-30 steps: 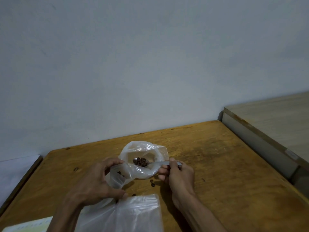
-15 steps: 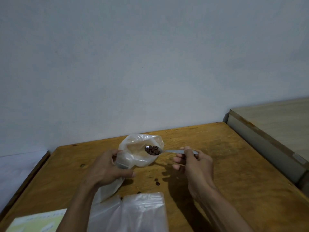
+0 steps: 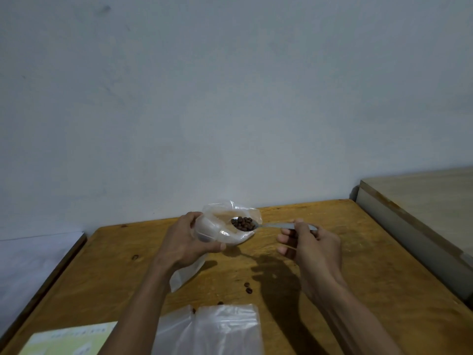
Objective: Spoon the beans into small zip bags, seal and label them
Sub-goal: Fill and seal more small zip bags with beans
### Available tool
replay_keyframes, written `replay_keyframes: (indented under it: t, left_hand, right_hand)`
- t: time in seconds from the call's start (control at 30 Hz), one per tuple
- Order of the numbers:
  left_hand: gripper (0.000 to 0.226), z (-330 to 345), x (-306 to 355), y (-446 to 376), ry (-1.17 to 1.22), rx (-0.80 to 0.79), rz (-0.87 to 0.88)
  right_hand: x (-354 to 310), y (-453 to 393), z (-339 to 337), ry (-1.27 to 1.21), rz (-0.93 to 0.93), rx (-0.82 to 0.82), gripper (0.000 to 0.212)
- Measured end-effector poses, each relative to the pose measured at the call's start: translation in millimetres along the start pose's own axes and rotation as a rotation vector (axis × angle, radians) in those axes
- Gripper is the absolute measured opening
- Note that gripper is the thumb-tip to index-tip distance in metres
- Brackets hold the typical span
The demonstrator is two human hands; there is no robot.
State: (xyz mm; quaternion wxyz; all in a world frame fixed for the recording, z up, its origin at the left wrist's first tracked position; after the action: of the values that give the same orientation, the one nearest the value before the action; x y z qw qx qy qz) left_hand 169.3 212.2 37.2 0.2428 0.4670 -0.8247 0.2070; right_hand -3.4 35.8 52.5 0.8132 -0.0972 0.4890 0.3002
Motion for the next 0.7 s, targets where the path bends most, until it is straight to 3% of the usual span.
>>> replay_keyframes:
  t: [0.17,0.27,0.33,0.4,0.5,0.6,0.7]
  left_hand:
    - [0.102,-4,5,16,0.071,0.049,0.042]
    - [0.099,-3,8,21,0.126,0.053,0.043]
    - [0.082,-2,11,23,0.210,0.056,0.024]
    - [0.066,-2,14,27,0.317,0.059,0.004]
    - [0.077,0,13,30,0.437,0.106,-0.039]
    - [0.085,2,9,31,0.540,0.198,-0.090]
    - [0.086,4,8,34,0.577,0.229,-0.095]
  right_hand:
    - [-8,10,37,0.114,-0.128,-0.113,0.020]
    - [-6,19,49,0.443,-0.423,-0.293,0.022]
    - [-4,25,51,0.624,-0.577,-0.412,0.021]
    - [-5,26,49,0.638,-0.661,-0.427,0.018]
    - [-11,21,41,0.410,-0.602,-0.337,0.016]
    - [-16,7,22,0.203,-0.479,-0.127,0.015]
    - [-8,-17,-3,0.222,-0.431,0.100,0.014]
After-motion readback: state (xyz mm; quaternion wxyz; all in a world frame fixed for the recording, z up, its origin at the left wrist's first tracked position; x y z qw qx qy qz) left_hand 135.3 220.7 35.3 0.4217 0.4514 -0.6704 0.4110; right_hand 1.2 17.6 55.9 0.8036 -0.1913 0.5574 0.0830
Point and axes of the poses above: each hand's wrist, its own y-axis away from the middle knuckle, its own z-axis out of the palm, x = y × z, the point moved 1 cm from there along -y, towards the middle knuckle, and after that the axes turned 11 degrees about -y, right-handed, at the moved point
